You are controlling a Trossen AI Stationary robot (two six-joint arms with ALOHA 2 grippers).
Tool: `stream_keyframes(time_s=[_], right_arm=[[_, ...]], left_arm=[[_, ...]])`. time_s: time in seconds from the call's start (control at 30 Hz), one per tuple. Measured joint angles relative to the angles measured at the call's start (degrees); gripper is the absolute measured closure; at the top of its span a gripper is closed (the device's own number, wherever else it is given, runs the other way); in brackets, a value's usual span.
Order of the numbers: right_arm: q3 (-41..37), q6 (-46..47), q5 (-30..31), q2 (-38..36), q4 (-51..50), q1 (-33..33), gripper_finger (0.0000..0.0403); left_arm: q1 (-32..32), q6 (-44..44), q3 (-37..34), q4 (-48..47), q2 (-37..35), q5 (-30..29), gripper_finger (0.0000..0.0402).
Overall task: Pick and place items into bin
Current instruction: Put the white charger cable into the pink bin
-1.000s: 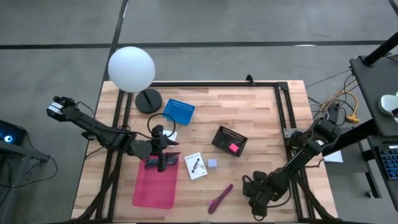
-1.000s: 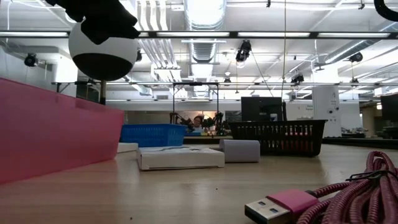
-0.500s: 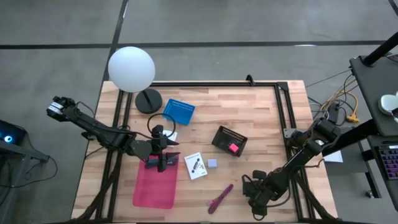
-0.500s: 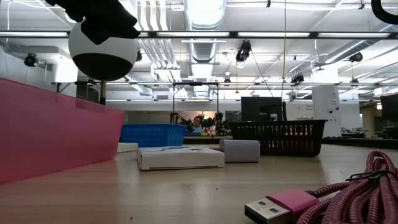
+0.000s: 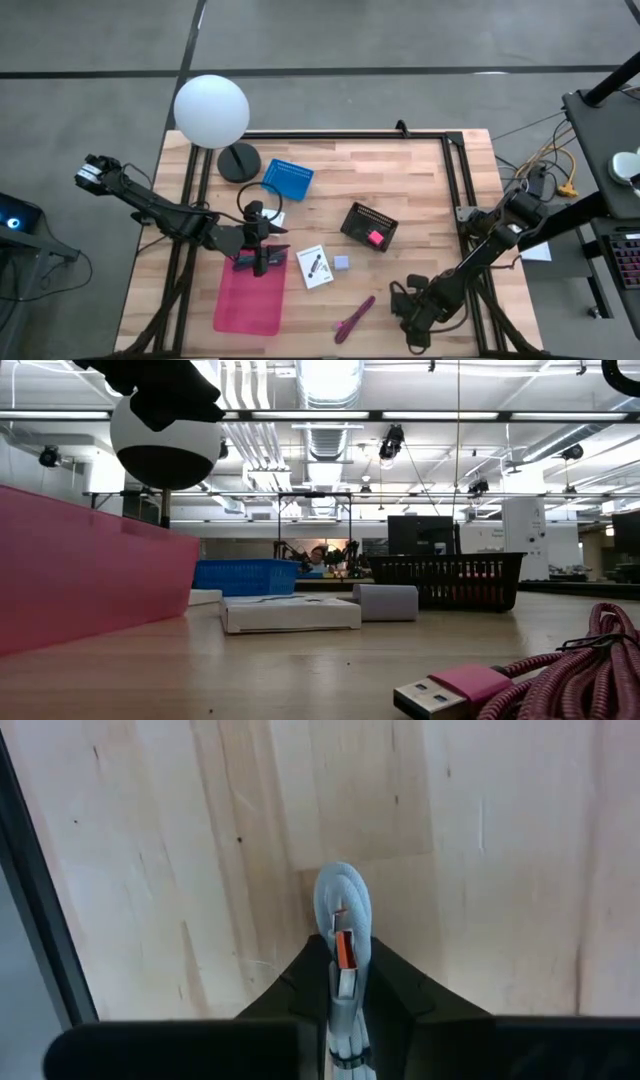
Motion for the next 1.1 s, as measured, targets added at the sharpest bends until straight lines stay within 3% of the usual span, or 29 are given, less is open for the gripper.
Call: stream_keyframes(time_s=[0.37, 0.8, 0.9, 1.1], right_arm=[[1.15, 3.15, 7.65, -0.99, 0.01, -2.32, 0.0374], [7.10, -1.22, 29.71, -4.80, 1.41, -10.90, 0.0374], [7.88, -4.64, 35.49, -7.81, 6.47, -13.50, 0.0374], [5.39, -17.64, 38.94, -16.11, 21.88, -17.99, 0.0375]], left_arm=[[0.02, -0.04, 0.00, 0.08, 0.00, 0.02, 0.0234], [0.00, -0.04, 0.11, 0.18, -0.02, 0.03, 0.0234], [0.00, -0.05, 0.06, 0.35, -0.02, 0.07, 0.0234], [0.00, -0.04, 0.25, 0.72, -0.02, 0.07, 0.0234]])
